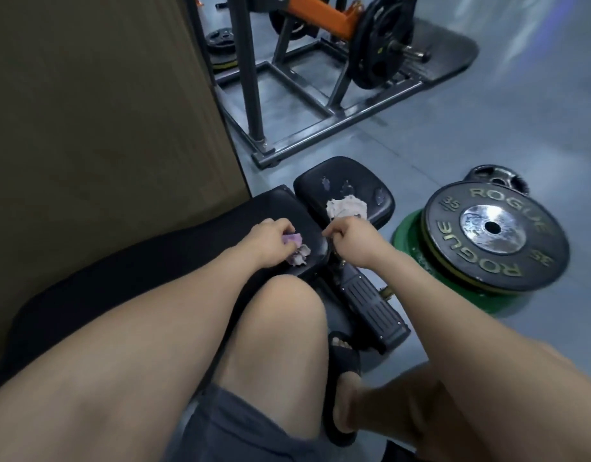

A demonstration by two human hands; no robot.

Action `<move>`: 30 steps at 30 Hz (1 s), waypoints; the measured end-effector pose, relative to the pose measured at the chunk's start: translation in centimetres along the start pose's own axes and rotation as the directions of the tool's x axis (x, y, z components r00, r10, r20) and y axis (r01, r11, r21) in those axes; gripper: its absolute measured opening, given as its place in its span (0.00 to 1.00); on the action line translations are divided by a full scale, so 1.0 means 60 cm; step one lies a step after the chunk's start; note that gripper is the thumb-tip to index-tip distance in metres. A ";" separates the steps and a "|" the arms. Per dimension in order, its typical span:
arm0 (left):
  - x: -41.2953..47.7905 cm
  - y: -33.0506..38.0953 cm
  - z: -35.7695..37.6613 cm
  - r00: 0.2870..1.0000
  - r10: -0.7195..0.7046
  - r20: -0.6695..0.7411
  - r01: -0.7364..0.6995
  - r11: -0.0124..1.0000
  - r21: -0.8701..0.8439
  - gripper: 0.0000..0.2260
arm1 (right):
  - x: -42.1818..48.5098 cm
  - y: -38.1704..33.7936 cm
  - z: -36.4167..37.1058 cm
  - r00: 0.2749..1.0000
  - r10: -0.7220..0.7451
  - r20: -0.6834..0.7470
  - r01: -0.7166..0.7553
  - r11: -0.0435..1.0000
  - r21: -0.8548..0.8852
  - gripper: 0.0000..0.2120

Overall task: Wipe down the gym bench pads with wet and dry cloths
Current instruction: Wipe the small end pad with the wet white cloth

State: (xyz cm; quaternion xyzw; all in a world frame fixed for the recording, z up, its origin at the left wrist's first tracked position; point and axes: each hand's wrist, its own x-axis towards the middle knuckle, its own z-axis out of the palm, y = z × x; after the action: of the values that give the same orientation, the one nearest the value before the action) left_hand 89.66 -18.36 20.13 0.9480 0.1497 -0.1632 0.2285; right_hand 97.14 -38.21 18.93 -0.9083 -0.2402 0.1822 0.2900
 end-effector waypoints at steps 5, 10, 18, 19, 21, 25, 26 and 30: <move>0.027 -0.032 0.037 0.995 0.079 0.055 -0.085 0.989 0.124 0.10 | -0.004 -0.004 -0.005 0.999 0.053 -0.001 -0.053 0.996 -0.066 0.15; 0.048 -0.042 0.023 0.993 0.045 -0.109 -0.027 0.987 0.159 0.09 | 0.001 0.003 0.003 0.997 0.074 -0.030 -0.078 0.982 -0.173 0.13; 0.079 0.023 0.001 0.999 0.022 -0.029 -0.015 0.974 0.228 0.17 | 0.056 0.033 -0.014 0.991 0.100 -0.094 -0.123 0.952 -0.281 0.14; 0.088 0.034 0.005 0.999 0.024 -0.035 -0.016 0.977 0.213 0.17 | 0.064 0.038 -0.015 0.990 0.092 -0.106 -0.120 0.948 -0.296 0.14; 0.102 0.054 0.017 0.999 0.014 -0.051 -0.005 0.986 0.168 0.17 | 0.079 0.055 -0.010 0.988 0.063 -0.141 -0.108 0.933 -0.343 0.16; 0.120 0.071 0.064 0.999 0.012 -0.050 -0.007 0.995 0.101 0.19 | 0.099 0.095 0.011 0.995 0.006 -0.097 -0.045 0.913 -0.405 0.20; 0.124 0.073 0.073 0.999 0.001 -0.047 0.004 0.992 0.123 0.20 | 0.104 0.104 0.012 0.995 -0.017 -0.103 -0.025 0.920 -0.392 0.19; 0.151 0.091 0.071 0.995 -0.081 -0.065 0.088 0.989 0.122 0.21 | 0.119 0.123 0.005 0.982 -0.121 -0.146 0.060 0.928 -0.368 0.14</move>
State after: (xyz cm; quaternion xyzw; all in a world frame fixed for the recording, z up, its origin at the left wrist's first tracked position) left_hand 98.74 -23.18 15.20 0.9577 0.1859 -0.1535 0.1573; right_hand 105.25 -39.49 12.83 -0.9461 -0.2864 0.0447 0.1448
